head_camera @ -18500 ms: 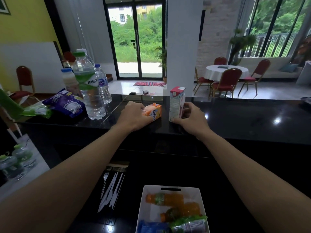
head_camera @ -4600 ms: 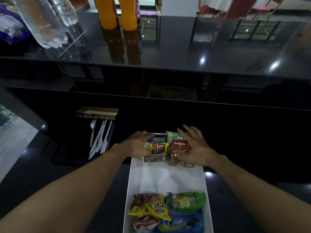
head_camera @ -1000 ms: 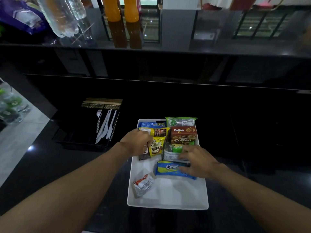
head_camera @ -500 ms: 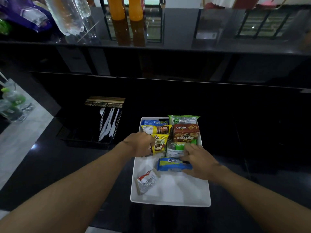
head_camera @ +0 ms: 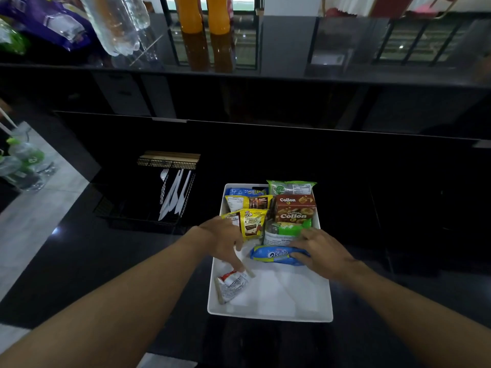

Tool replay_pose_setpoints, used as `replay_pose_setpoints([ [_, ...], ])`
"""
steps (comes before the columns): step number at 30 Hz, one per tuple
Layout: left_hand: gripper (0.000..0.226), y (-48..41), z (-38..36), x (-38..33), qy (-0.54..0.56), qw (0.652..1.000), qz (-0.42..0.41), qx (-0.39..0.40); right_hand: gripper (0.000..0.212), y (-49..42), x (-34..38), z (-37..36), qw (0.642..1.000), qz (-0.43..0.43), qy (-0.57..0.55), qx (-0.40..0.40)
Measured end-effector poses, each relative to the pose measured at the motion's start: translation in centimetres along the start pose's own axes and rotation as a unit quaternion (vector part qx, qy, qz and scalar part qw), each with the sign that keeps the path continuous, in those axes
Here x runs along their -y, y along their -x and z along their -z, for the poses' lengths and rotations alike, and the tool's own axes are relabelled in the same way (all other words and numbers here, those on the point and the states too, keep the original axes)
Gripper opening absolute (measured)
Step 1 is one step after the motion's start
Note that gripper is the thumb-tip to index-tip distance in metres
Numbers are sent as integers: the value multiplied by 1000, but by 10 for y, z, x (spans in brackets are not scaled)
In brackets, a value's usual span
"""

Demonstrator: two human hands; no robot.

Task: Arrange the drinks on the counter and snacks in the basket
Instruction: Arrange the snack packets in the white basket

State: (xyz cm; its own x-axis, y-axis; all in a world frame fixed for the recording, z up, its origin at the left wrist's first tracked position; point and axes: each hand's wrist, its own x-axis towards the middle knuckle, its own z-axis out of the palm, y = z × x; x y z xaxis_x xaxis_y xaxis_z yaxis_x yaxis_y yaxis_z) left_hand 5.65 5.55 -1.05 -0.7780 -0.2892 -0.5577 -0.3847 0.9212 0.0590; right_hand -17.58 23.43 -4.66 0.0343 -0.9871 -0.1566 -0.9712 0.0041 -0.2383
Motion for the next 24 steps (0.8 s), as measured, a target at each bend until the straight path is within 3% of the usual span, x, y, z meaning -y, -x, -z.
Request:
replay_pose_setpoints([
  [4, 65, 3, -6, -7, -36, 999, -3, -20, 33, 0, 4, -4, 1000, -9, 9, -20],
  [10, 18, 15, 2, -13, -57, 997, 7, -49, 26, 0, 7, -6, 999, -21, 17, -36],
  [12, 26, 16, 5, -14, -52, 998, 20, -19, 28, 0, 8, -5, 999, -22, 19, -32],
  [17, 72, 8, -7, -22, -100, 991, 52, 75, 29, 0, 9, -2, 999, -22, 16, -24],
  [24, 51, -6, -20, -31, -13, 997, 51, 58, 30, -1, 7, -1, 1000, -13, 10, -18],
])
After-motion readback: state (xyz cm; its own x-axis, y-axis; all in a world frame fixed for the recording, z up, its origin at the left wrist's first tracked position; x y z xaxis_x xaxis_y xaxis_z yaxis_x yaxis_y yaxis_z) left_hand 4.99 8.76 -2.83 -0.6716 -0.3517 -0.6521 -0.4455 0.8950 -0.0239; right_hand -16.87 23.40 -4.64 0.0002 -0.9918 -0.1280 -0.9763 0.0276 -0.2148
